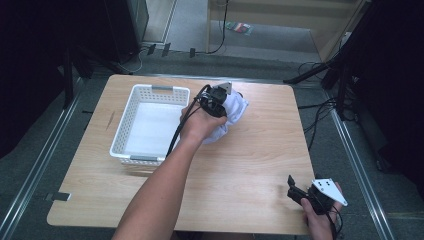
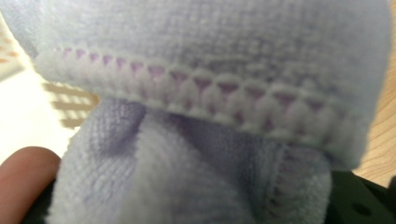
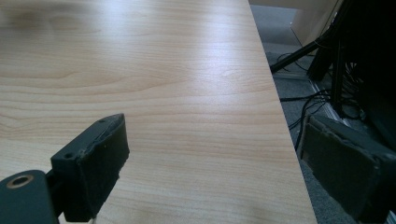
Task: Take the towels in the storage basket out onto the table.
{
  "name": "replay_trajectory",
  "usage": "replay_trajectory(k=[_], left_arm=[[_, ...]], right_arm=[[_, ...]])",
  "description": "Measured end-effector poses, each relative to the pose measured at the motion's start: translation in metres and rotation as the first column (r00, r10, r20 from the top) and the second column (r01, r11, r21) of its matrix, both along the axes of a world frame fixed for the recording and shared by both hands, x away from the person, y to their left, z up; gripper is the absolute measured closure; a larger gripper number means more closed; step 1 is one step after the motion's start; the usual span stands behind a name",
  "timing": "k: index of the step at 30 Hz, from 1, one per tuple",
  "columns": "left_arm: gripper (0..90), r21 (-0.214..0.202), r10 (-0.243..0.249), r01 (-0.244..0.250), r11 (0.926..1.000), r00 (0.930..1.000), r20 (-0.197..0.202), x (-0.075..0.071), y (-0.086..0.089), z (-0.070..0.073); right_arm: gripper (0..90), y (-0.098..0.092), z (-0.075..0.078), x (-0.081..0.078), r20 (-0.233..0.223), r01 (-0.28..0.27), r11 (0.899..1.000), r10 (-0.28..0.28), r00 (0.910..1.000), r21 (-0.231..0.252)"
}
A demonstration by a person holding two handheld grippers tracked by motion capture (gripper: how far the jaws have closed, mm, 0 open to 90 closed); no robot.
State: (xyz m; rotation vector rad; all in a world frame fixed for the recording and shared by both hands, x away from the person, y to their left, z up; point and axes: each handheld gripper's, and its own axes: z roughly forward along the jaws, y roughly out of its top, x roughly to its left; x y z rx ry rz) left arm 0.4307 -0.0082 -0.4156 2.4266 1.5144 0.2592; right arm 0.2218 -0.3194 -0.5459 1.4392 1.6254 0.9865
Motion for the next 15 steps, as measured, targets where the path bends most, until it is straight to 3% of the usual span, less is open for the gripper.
replay_trajectory(k=[5, 13, 15], left_arm=[[61.2, -0.007, -0.012, 0.011, 0.9999, 0.9994, -0.033, 0.0, -0.002, -0.02], [57.7, -0.059, -0.017, 0.014, 0.9982, 0.9981, -0.059, -0.003, -0.007, -0.04], [55.8, -0.09, -0.013, 0.005, 0.9959, 0.996, -0.088, -0.004, -0.008, -0.046]], right_arm=[[7.9, 0.0, 0.0, 0.0, 0.001, 0.0, 1.0, 0.001, 1.0, -0.002], [7.9, 0.0, 0.0, 0.0, 0.0, -0.001, 1.0, 0.001, 1.0, 0.0], [7.9, 0.0, 0.0, 0.0, 0.002, -0.001, 1.0, 0.001, 1.0, -0.003]])
